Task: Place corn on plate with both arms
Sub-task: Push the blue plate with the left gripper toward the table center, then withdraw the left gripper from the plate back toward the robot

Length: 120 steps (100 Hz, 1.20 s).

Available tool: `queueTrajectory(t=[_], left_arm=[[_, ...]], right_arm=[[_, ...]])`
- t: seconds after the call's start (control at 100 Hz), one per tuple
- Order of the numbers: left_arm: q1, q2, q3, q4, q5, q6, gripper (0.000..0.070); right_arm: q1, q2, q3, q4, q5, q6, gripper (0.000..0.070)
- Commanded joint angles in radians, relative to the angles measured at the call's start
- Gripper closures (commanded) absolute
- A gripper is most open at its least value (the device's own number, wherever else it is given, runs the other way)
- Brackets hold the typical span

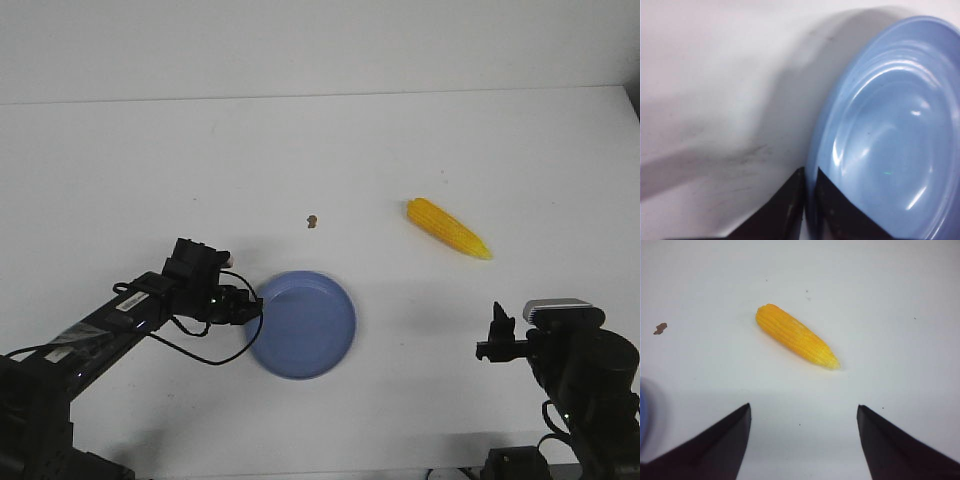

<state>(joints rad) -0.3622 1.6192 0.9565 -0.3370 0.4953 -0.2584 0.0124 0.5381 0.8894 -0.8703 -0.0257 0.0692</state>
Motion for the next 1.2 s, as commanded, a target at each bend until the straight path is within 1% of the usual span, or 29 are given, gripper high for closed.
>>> queueTrajectory(t=[0.0, 0.04, 0.1, 0.23, 0.35, 0.45, 0.55, 0.61, 0.65, 0.69, 0.88, 0.94, 1.0, 1.1, 1.19], left_arm=[[-0.006, 0.040, 0.008, -0.004, -0.005, -0.008, 0.0670], [-0.006, 0.048, 0.008, -0.005, -0.005, -0.008, 0.0659], [-0.006, 0.050, 0.008, -0.007, -0.005, -0.008, 0.0615], [-0.005, 0.050, 0.008, -0.009, -0.005, -0.010, 0.0466], [-0.006, 0.050, 0.008, -0.010, -0.005, -0.013, 0.0366], [-0.005, 0.050, 0.008, -0.014, -0.005, -0.013, 0.0226], [-0.005, 0.049, 0.008, -0.014, -0.005, -0.012, 0.0111], [-0.003, 0.048, 0.008, -0.014, -0.005, -0.010, 0.0069], [0.000, 0.045, 0.008, -0.017, -0.005, 0.000, 0.0053], [0.006, 0.039, 0.008, -0.024, -0.005, 0.012, 0.0024], [0.059, -0.037, 0.009, -0.027, -0.011, 0.042, 0.0019], [0.082, -0.077, 0.009, -0.030, -0.035, 0.053, 0.0020], [0.106, -0.120, 0.009, -0.037, -0.062, 0.079, 0.0021], [0.139, -0.200, 0.009, -0.067, -0.144, 0.153, 0.0021], [0.163, -0.282, 0.009, -0.113, -0.276, 0.224, 0.0021]], right_arm=[[0.001, 0.006, 0.019, 0.009, 0.000, 0.013, 0.0252], [0.001, 0.006, 0.019, 0.009, 0.000, 0.013, 0.0252], [0.001, 0.006, 0.019, 0.009, 0.000, 0.013, 0.0252], [0.001, 0.006, 0.019, 0.009, 0.000, 0.013, 0.0252], [0.001, 0.006, 0.019, 0.009, 0.000, 0.013, 0.0252], [0.001, 0.006, 0.019, 0.009, 0.000, 0.013, 0.0252], [0.001, 0.006, 0.019, 0.009, 0.000, 0.013, 0.0252], [0.001, 0.006, 0.019, 0.009, 0.000, 0.013, 0.0252], [0.001, 0.006, 0.019, 0.009, 0.000, 0.013, 0.0252], [0.001, 0.006, 0.019, 0.009, 0.000, 0.013, 0.0252], [0.001, 0.006, 0.019, 0.010, 0.000, 0.013, 0.0252], [0.001, 0.006, 0.019, 0.010, 0.000, 0.013, 0.0252], [0.001, 0.006, 0.019, 0.010, 0.000, 0.013, 0.0252], [0.001, 0.006, 0.019, 0.010, 0.000, 0.013, 0.0252], [0.001, 0.006, 0.019, 0.010, 0.000, 0.013, 0.0252]])
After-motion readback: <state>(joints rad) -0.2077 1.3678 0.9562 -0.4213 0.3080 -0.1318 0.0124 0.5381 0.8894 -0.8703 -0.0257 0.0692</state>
